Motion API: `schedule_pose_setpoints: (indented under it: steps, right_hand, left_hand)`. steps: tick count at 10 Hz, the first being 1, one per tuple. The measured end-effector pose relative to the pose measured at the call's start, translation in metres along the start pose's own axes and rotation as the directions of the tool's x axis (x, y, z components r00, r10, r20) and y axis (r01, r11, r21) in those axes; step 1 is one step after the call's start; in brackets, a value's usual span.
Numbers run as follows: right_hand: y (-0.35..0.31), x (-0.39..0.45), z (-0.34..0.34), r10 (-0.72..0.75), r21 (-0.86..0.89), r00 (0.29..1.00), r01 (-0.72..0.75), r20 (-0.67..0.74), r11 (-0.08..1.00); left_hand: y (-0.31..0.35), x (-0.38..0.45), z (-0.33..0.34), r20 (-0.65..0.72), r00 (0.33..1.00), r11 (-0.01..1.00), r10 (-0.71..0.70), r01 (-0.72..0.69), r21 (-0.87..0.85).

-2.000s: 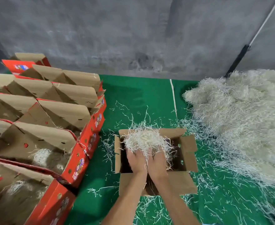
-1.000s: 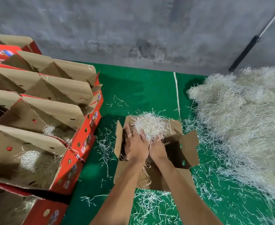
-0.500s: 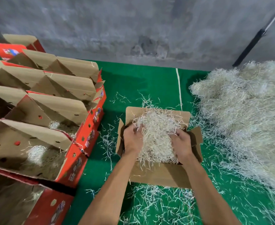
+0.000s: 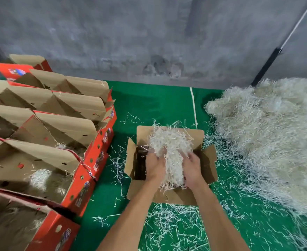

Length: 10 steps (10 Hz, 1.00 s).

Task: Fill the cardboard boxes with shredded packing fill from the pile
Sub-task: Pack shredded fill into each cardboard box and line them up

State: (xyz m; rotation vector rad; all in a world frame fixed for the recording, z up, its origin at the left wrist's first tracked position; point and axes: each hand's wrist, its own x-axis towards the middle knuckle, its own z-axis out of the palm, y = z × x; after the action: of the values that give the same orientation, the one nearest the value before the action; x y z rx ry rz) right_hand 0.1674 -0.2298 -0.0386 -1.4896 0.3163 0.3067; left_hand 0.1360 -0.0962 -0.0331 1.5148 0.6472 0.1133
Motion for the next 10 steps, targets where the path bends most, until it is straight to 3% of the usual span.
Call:
schedule_pose_setpoints:
  steps: [1, 2, 3, 4, 5, 6, 7, 8, 9, 10]
  right_hand:
    - [-0.005, 0.007, -0.036, 0.049, -0.033, 0.988, -0.054, -0.149, 0.998]
    - [0.002, 0.002, -0.018, 0.027, -0.078, 0.981, -0.043, -0.192, 0.996]
    - [0.002, -0.003, -0.004, 0.002, -0.11, 0.99, -0.017, -0.138, 0.994]
    - [-0.014, 0.002, -0.042, 0.035, 0.003, 0.953, -0.036, -0.301, 0.999]
    - [-0.016, 0.006, -0.025, -0.035, -0.088, 0.97, 0.014, -0.241, 0.996]
    - [-0.018, 0.004, 0.0, -0.061, -0.083, 0.992, 0.052, -0.113, 0.995]
    - [-0.024, 0.013, -0.04, -0.056, -0.07, 0.951, 0.036, -0.303, 0.997]
    - [-0.031, 0.011, -0.057, -0.057, -0.217, 0.976, 0.01, -0.21, 0.976]
    - [-0.039, 0.002, -0.037, 0.098, -0.363, 0.994, -0.075, 0.045, 0.929]
    - [-0.046, 0.001, -0.034, -0.004, -0.546, 0.997, 0.047, 0.08, 0.836]
  left_hand:
    - [0.009, 0.022, -0.033, -0.15, 0.987, 0.989, -0.056, 0.035, -0.141]
    - [0.006, 0.01, -0.009, -0.155, 0.987, 0.995, -0.051, 0.038, -0.088]
    - [0.002, 0.004, 0.005, -0.109, 0.99, 0.985, -0.087, 0.068, -0.161]
    - [0.009, 0.034, -0.037, -0.282, 0.953, 0.992, -0.111, 0.092, -0.082]
    - [0.012, 0.03, -0.014, -0.265, 0.958, 0.994, -0.106, 0.102, -0.03]
    - [0.015, 0.022, 0.008, -0.113, 0.988, 0.989, -0.109, 0.096, -0.113]
    - [0.012, 0.049, -0.039, -0.343, 0.939, 0.995, -0.028, 0.059, 0.081]
    - [0.016, 0.049, -0.058, -0.195, 0.98, 0.975, 0.041, 0.003, 0.22]
    - [0.017, 0.032, -0.039, 0.022, 1.0, 0.966, -0.011, 0.005, 0.26]
    - [0.025, 0.027, -0.04, -0.032, 0.981, 0.879, 0.19, -0.156, 0.45]
